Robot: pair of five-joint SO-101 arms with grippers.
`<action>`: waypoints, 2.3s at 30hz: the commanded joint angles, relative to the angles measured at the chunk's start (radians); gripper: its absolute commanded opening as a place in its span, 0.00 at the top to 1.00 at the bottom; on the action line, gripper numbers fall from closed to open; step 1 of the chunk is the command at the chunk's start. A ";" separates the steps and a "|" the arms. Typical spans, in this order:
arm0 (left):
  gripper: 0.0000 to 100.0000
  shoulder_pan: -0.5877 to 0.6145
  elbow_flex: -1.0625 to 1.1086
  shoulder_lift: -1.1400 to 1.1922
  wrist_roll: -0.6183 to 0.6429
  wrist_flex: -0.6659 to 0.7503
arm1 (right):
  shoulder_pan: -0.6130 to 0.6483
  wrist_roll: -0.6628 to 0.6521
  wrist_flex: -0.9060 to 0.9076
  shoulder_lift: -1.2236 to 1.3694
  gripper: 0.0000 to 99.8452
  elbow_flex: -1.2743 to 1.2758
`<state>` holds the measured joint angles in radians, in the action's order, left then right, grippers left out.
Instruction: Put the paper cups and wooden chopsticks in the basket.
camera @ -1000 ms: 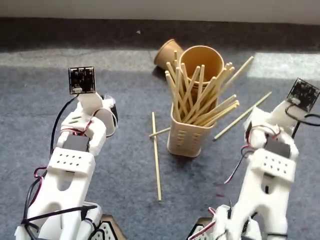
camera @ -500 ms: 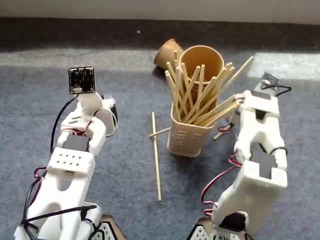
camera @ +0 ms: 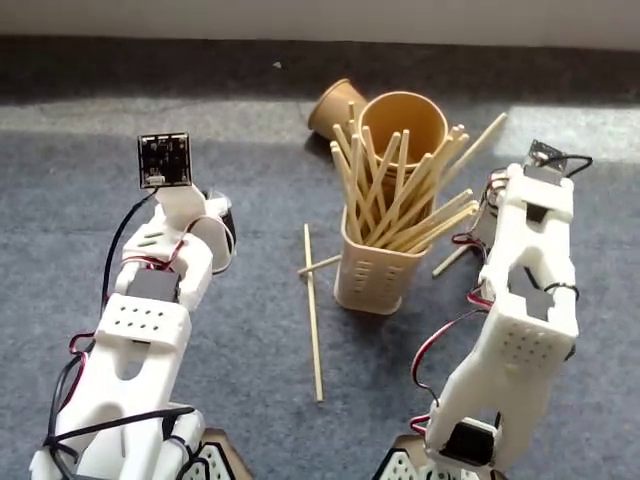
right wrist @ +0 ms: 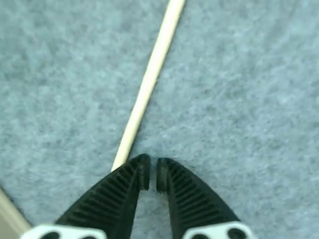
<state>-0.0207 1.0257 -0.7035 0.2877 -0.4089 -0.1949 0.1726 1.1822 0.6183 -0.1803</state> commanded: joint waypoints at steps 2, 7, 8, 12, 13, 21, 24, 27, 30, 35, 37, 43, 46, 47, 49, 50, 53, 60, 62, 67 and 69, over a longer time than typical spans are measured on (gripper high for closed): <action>0.99 -0.018 -0.005 -0.008 0.003 0.012 | 0.004 0.091 0.097 0.007 0.96 -0.113; 0.99 -0.018 -0.005 -0.008 0.003 0.012 | 0.035 0.117 0.294 0.005 0.96 -0.286; 0.99 -0.018 -0.005 -0.008 0.003 0.012 | 0.042 0.110 0.331 0.005 0.96 -0.329; 0.99 -0.018 -0.005 -0.008 0.003 0.012 | 0.067 0.117 0.412 0.013 0.95 -0.472; 0.99 -0.018 -0.005 -0.008 0.003 0.012 | 0.071 0.118 0.412 0.013 0.94 -0.492; 0.99 -0.018 -0.005 -0.008 0.003 0.012 | 0.084 0.195 0.309 0.016 0.82 -0.354; 0.99 -0.018 -0.005 -0.008 0.003 0.012 | 0.082 0.195 0.252 0.016 0.82 -0.265; 0.99 -0.018 -0.005 -0.008 0.003 0.011 | 0.082 0.193 0.185 0.016 0.82 -0.182; 0.99 -0.018 -0.005 -0.010 0.003 0.009 | 0.082 0.193 0.131 0.016 0.82 -0.127; 0.99 -0.018 -0.005 -0.010 0.003 0.006 | 0.044 0.170 0.084 0.018 0.82 -0.076; 0.99 -0.018 -0.007 -0.010 0.003 0.006 | 0.028 0.098 0.084 0.035 0.88 -0.068; 0.99 -0.018 -0.007 -0.010 0.003 0.006 | -0.021 -0.064 0.107 0.104 1.00 -0.082; 0.99 -0.018 -0.007 -0.010 0.003 0.006 | -0.045 -0.069 0.196 0.064 1.00 -0.176; 0.99 -0.018 -0.007 -0.010 0.003 0.006 | -0.053 -0.069 0.240 0.039 1.00 -0.229; 0.99 -0.018 -0.007 -0.010 0.003 0.006 | -0.067 -0.068 0.331 -0.024 1.00 -0.349; 0.99 -0.018 -0.005 -0.010 0.003 0.008 | -0.070 -0.068 0.374 -0.058 1.00 -0.414; 0.99 -0.018 -0.005 -0.010 0.003 0.011 | -0.062 -0.064 0.493 -0.174 1.00 -0.607; 0.99 -0.018 -0.005 -0.010 0.003 0.012 | -0.012 0.081 0.582 -0.469 1.00 -0.917; 0.99 -0.018 -0.005 -0.010 0.003 0.012 | 0.018 0.101 0.582 -0.556 1.00 -0.923; 0.99 -0.018 -0.005 -0.010 0.003 0.012 | 0.081 0.110 0.581 -0.848 1.00 -0.926; 0.99 -0.018 -0.005 -0.010 0.003 0.012 | 0.093 0.109 0.582 -0.964 1.00 -0.881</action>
<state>-0.0207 1.0257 -0.7035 0.2877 -0.4089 -0.1243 0.2708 1.7469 -0.1519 -1.0748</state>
